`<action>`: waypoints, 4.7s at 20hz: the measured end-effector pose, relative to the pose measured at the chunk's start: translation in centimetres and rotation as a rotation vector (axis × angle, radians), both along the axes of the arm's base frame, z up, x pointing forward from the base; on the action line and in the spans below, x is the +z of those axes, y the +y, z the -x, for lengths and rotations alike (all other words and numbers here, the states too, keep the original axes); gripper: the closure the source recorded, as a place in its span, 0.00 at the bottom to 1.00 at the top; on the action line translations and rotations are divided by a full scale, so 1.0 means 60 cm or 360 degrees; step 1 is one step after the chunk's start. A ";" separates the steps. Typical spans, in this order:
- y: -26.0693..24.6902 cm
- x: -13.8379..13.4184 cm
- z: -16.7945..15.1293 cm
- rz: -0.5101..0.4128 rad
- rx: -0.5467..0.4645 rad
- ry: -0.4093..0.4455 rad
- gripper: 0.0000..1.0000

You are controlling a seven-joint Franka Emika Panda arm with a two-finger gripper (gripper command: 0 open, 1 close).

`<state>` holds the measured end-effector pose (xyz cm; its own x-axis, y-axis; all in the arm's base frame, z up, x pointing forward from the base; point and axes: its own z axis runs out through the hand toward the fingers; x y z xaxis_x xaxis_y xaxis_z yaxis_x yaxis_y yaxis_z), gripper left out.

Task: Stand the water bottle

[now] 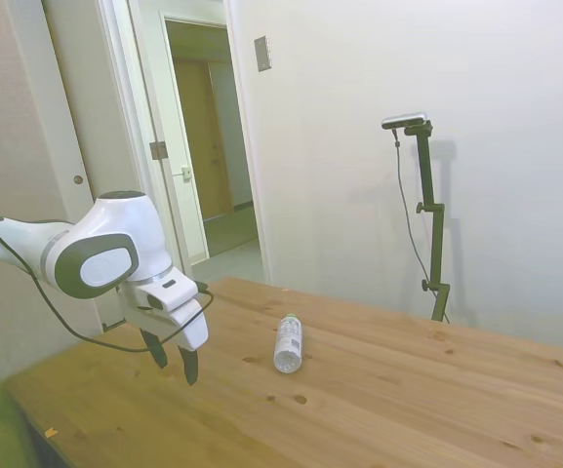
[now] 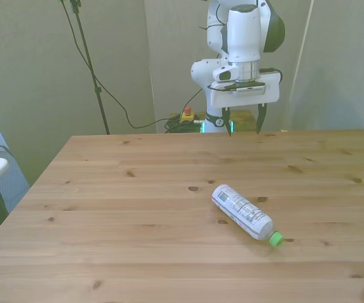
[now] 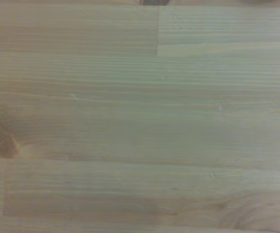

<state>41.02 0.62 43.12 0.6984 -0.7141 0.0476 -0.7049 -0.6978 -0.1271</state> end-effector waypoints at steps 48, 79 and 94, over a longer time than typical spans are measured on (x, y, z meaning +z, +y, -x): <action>0.017 -0.083 -0.584 0.0208 0.0029 -0.0012 0.00; -0.009 -0.103 -0.587 0.0223 -0.0099 0.0009 1.00; 0.025 0.135 -0.465 -0.0052 -0.0398 -0.1057 1.00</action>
